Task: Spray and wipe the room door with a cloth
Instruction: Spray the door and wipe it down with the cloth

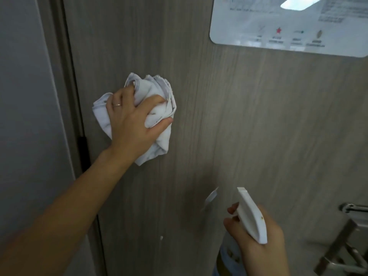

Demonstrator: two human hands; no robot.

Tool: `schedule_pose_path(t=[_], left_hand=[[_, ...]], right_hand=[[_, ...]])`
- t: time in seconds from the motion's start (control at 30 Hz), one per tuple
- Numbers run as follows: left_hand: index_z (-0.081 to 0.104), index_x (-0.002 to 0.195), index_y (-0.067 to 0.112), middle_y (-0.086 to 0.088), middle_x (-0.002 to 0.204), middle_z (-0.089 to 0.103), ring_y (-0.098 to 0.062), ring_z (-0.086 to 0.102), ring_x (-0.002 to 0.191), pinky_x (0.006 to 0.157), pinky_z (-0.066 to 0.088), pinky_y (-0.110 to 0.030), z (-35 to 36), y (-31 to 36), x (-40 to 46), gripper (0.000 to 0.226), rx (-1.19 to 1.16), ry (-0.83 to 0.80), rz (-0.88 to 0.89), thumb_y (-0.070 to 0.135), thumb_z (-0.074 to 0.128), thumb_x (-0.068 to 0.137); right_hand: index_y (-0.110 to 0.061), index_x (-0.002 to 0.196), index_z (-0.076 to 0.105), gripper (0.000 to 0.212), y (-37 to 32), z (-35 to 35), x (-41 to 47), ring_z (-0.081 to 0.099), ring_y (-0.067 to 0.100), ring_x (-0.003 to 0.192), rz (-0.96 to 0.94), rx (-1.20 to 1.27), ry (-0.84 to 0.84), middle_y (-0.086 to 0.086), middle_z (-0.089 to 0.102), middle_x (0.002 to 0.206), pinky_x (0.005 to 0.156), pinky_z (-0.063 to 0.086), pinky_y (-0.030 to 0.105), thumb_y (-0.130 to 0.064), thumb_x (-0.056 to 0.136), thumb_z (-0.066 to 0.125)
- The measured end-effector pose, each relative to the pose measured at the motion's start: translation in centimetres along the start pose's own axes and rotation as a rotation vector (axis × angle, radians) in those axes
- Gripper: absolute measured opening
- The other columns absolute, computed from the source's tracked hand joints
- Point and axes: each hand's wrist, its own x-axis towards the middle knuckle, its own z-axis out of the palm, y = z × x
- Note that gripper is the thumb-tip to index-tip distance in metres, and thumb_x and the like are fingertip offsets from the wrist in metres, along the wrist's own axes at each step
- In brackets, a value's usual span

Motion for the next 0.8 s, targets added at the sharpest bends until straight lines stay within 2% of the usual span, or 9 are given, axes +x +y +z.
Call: schedule_pose_path(t=[0.13,0.2,0.3,0.37,0.43,0.5,0.57,0.7,0.8], left_hand=[[0.07,0.111,0.024,-0.017,0.127,0.052,-0.039,0.046,0.119,0.107,0.034,-0.056,0.8,0.1,-2.5,0.035,-0.194,0.071,-0.025,0.05,0.057,0.091],[0.072,0.109,0.024,-0.011,0.119,0.054,-0.033,0.049,0.115,0.104,0.038,-0.057,1.3,0.0,-4.1,0.032,-0.246,0.128,-0.024,0.047,0.059,0.092],[0.072,0.11,0.028,0.004,0.111,0.051,-0.019,0.05,0.11,0.102,0.043,-0.045,2.6,-0.5,-7.2,0.034,-0.357,0.199,-0.039,0.05,0.057,0.089],[0.069,0.11,0.035,0.007,0.111,0.05,-0.018,0.053,0.111,0.099,0.043,-0.036,3.7,-0.9,-9.6,0.03,-0.405,0.235,-0.037,0.051,0.056,0.088],[0.068,0.111,0.036,0.005,0.112,0.051,-0.022,0.056,0.114,0.1,0.044,-0.035,4.8,-1.2,-11.7,0.029,-0.423,0.261,-0.019,0.051,0.057,0.088],[0.07,0.114,0.03,-0.001,0.114,0.053,-0.027,0.053,0.117,0.102,0.041,-0.037,5.7,-1.2,-12.8,0.039,-0.35,0.254,0.005,0.054,0.056,0.087],[0.068,0.113,0.028,-0.01,0.123,0.053,-0.033,0.049,0.12,0.105,0.037,-0.044,6.1,-0.7,-13.0,0.051,-0.21,0.239,0.028,0.066,0.052,0.082],[0.061,0.111,0.032,-0.012,0.139,0.046,-0.038,0.044,0.127,0.114,0.027,-0.055,6.5,0.2,-13.6,0.069,-0.043,0.191,0.017,0.086,0.045,0.071],[0.061,0.111,0.033,-0.012,0.143,0.045,-0.038,0.04,0.133,0.117,0.02,-0.058,7.4,0.7,-14.8,0.069,-0.007,0.195,0.033,0.087,0.042,0.072]], right_hand=[[-0.02,0.08,0.073,0.025,4.3,0.7,-0.5,0.066,0.0,0.072,-0.039,0.032,-0.011,-0.021,0.07,0.081,0.066,0.05,0.015,-0.004,0.064,0.083],[-0.02,0.079,0.073,0.021,6.7,1.4,-1.0,0.066,0.001,0.071,-0.077,0.05,-0.038,-0.019,0.07,0.079,0.064,0.05,0.015,-0.017,0.062,0.085],[-0.019,0.072,0.07,0.022,9.9,2.8,-1.9,0.064,0.004,0.062,-0.146,0.093,-0.042,-0.01,0.07,0.07,0.054,0.045,0.012,-0.028,0.052,0.072],[-0.014,0.069,0.068,0.021,11.6,3.6,-2.6,0.061,0.01,0.057,-0.179,0.144,-0.036,-0.001,0.068,0.066,0.053,0.045,0.02,-0.027,0.054,0.072],[-0.01,0.067,0.064,0.022,13.3,4.5,-3.1,0.06,0.019,0.058,-0.233,0.143,-0.035,0.007,0.066,0.066,0.055,0.047,0.029,-0.027,0.056,0.069],[-0.005,0.068,0.061,0.025,14.6,5.5,-3.4,0.059,0.028,0.062,-0.272,0.149,-0.021,0.013,0.063,0.066,0.057,0.049,0.039,-0.026,0.057,0.068],[-0.001,0.07,0.059,0.027,15.8,6.3,-3.4,0.055,0.026,0.058,-0.274,0.183,0.008,0.017,0.06,0.066,0.058,0.05,0.047,-0.024,0.058,0.067],[0.003,0.07,0.056,0.029,16.9,7.0,-3.3,0.051,0.018,0.057,-0.271,0.244,0.053,0.022,0.056,0.066,0.057,0.049,0.05,-0.022,0.058,0.064],[0.006,0.07,0.052,0.032,17.1,6.9,-3.5,0.048,0.02,0.057,-0.303,0.223,0.083,0.026,0.052,0.066,0.055,0.047,0.053,-0.022,0.058,0.063]])
